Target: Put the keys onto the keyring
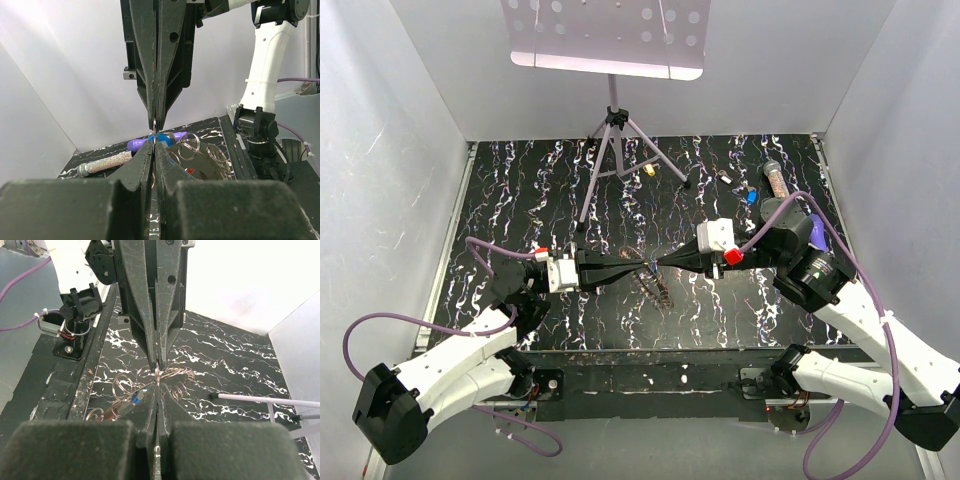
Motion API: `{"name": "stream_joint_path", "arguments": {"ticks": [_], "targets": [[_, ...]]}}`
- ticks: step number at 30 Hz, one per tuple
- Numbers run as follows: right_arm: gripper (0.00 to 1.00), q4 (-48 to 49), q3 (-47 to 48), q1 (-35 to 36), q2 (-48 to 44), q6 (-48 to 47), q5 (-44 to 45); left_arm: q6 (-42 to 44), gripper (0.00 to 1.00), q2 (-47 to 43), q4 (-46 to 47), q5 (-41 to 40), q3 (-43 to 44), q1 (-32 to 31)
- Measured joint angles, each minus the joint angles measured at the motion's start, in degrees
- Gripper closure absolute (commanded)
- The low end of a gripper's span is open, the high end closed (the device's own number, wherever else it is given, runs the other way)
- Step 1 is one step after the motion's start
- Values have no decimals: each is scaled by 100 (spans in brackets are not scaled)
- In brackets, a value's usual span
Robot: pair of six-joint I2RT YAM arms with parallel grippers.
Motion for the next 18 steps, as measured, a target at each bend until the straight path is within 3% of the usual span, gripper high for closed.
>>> {"name": "stream_joint_path", "arguments": {"ticks": [18], "targets": [[99, 33, 0, 0, 0, -2, -55, -28, 100, -22, -42, -50, -7, 0]]}}
